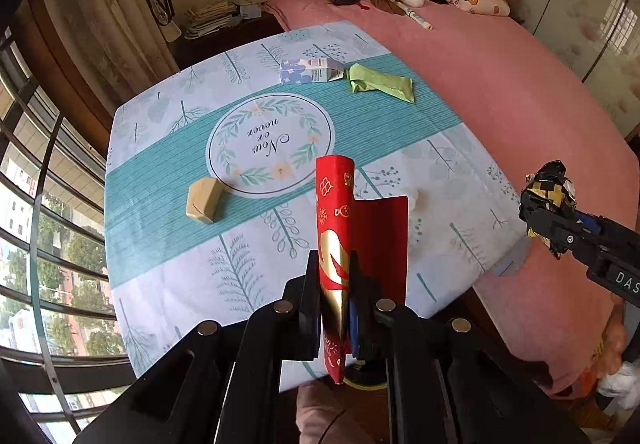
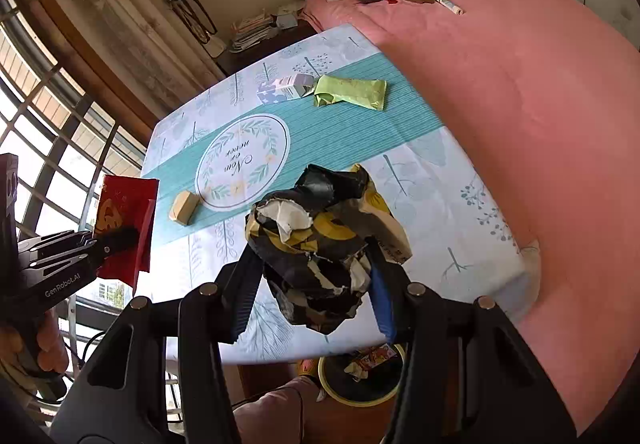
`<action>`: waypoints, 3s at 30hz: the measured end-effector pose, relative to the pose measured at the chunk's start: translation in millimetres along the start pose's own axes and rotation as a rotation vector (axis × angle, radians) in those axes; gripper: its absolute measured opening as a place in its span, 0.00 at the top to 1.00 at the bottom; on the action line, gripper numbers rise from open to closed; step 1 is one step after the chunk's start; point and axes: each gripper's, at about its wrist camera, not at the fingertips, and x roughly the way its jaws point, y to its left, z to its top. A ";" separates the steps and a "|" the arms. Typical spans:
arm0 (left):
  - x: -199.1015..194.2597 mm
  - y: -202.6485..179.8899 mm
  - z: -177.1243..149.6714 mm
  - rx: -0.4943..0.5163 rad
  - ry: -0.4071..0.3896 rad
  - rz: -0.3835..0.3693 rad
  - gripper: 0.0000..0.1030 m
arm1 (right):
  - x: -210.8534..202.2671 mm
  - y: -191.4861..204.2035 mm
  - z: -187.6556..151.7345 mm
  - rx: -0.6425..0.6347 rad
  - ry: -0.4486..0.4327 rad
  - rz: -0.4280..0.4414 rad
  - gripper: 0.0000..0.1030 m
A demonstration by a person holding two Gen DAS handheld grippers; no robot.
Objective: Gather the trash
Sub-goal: 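Carry the red envelope and black-gold wrapper down over the trash bin, then open both tools to drop the envelope and wrapper into the bin, then raise both open tools back up toward the table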
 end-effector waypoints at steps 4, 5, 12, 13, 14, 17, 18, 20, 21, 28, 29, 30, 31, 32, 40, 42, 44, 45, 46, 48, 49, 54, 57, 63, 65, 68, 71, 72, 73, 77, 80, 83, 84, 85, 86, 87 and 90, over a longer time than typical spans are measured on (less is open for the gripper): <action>-11.4 -47.2 -40.1 -0.011 0.010 0.021 0.90 | -26.3 -30.4 -29.7 -0.035 0.034 0.020 0.55; -13.3 -58.5 -50.3 -0.016 0.015 0.023 0.90 | -31.8 -37.5 -36.7 -0.043 0.045 0.025 0.56; -14.4 -117.9 -111.5 -0.023 0.076 0.021 0.90 | -58.3 -73.3 -81.5 -0.102 0.106 0.033 0.55; -13.0 -124.5 -119.2 -0.016 0.087 0.023 0.90 | -58.5 -76.8 -87.6 -0.101 0.116 0.032 0.55; -9.8 -126.3 -123.8 -0.012 0.098 0.021 0.90 | -58.5 -80.4 -94.6 -0.099 0.128 0.033 0.55; -1.8 -136.1 -143.7 -0.011 0.126 0.009 0.90 | -50.7 -86.3 -114.6 -0.095 0.170 0.037 0.55; 2.1 -137.5 -150.5 -0.011 0.133 0.004 0.90 | -46.5 -87.3 -122.0 -0.097 0.185 0.038 0.55; 10.8 -139.7 -162.8 -0.009 0.144 0.003 0.90 | -36.4 -88.5 -137.2 -0.098 0.211 0.035 0.55; 15.9 -140.6 -169.7 -0.007 0.150 -0.001 0.90 | -28.8 -88.4 -144.4 -0.096 0.225 0.034 0.55; 82.0 -125.9 -220.5 -0.044 0.214 -0.021 0.90 | 43.9 -87.9 -203.6 -0.073 0.338 0.023 0.55; 95.1 -121.6 -227.9 -0.059 0.230 -0.025 0.90 | 57.9 -89.8 -213.0 -0.065 0.352 0.017 0.55; 107.9 -119.0 -237.6 -0.074 0.246 -0.026 0.90 | 71.8 -92.7 -222.6 -0.051 0.367 0.012 0.55; 121.0 -115.7 -246.5 -0.090 0.261 -0.031 0.90 | 86.7 -96.6 -232.5 -0.030 0.385 0.008 0.55; 134.3 -112.2 -255.1 -0.105 0.273 -0.036 0.90 | 101.6 -101.2 -242.2 -0.004 0.403 0.004 0.55; 244.2 -86.5 -304.7 -0.168 0.320 -0.083 0.90 | 215.4 -125.5 -307.7 0.147 0.493 -0.016 0.55; 267.7 -83.5 -313.3 -0.165 0.328 -0.080 0.90 | 240.6 -127.3 -321.0 0.147 0.505 -0.020 0.55; 288.3 -81.1 -321.4 -0.165 0.340 -0.084 0.89 | 264.6 -127.1 -332.6 0.136 0.521 -0.034 0.54; 297.9 -80.9 -325.6 -0.163 0.348 -0.079 0.86 | 274.6 -127.4 -338.4 0.130 0.529 -0.038 0.54; 305.6 -79.5 -329.3 -0.161 0.353 -0.074 0.82 | 286.5 -125.9 -341.9 0.124 0.538 -0.042 0.53; 320.2 -79.1 -332.8 -0.153 0.365 -0.069 0.71 | 303.3 -127.6 -351.0 0.122 0.554 -0.053 0.51; 325.4 -78.5 -335.1 -0.151 0.369 -0.066 0.61 | 310.9 -128.4 -354.7 0.130 0.566 -0.052 0.48; 339.4 -72.4 -342.2 -0.170 0.391 -0.073 0.30 | 331.0 -131.9 -365.6 0.136 0.581 -0.035 0.34; 338.1 -71.5 -343.9 -0.163 0.385 -0.058 0.27 | 334.0 -126.0 -370.0 0.111 0.575 -0.048 0.32; 314.5 -64.8 -332.4 -0.160 0.337 -0.012 0.25 | 321.0 -120.0 -362.7 0.098 0.554 -0.061 0.32; 302.2 -62.0 -325.0 -0.165 0.319 0.005 0.23 | 310.6 -118.5 -356.0 0.095 0.546 -0.061 0.32; 271.3 -58.0 -314.7 -0.172 0.297 0.018 0.23 | 290.0 -114.5 -344.1 0.091 0.532 -0.058 0.32; 236.0 -55.4 -302.6 -0.176 0.264 0.023 0.23 | 265.0 -110.1 -330.2 0.096 0.519 -0.048 0.32; 222.6 -54.8 -298.6 -0.176 0.252 0.024 0.23 | 255.8 -108.1 -325.3 0.099 0.514 -0.042 0.32; 209.2 -54.8 -294.3 -0.176 0.238 0.025 0.23 | 246.2 -105.8 -320.5 0.101 0.510 -0.035 0.32; 154.8 -57.5 -280.3 -0.175 0.184 0.033 0.22 | 202.8 -97.8 -299.0 0.098 0.484 -0.004 0.32; 115.8 -61.7 -271.0 -0.174 0.145 0.046 0.22 | 168.4 -90.0 -282.9 0.092 0.465 0.022 0.32; 77.8 -66.8 -261.7 -0.184 0.109 0.050 0.22 | 136.3 -83.0 -267.9 0.080 0.446 0.051 0.32; 65.6 -67.9 -257.9 -0.186 0.097 0.055 0.22 | 126.1 -81.2 -263.0 0.075 0.441 0.063 0.32; 54.3 -70.4 -254.1 -0.187 0.085 0.064 0.22 | 116.4 -78.9 -258.4 0.066 0.438 0.072 0.32; 43.3 -71.0 -249.8 -0.187 0.075 0.071 0.22 | 107.1 -76.6 -253.8 0.057 0.436 0.080 0.32; 31.7 -71.1 -245.8 -0.191 0.062 0.076 0.22 | 97.7 -73.5 -248.7 0.048 0.434 0.090 0.31; -6.1 -69.9 -231.0 -0.200 0.014 0.099 0.22 | 69.6 -63.1 -234.0 0.017 0.417 0.121 0.32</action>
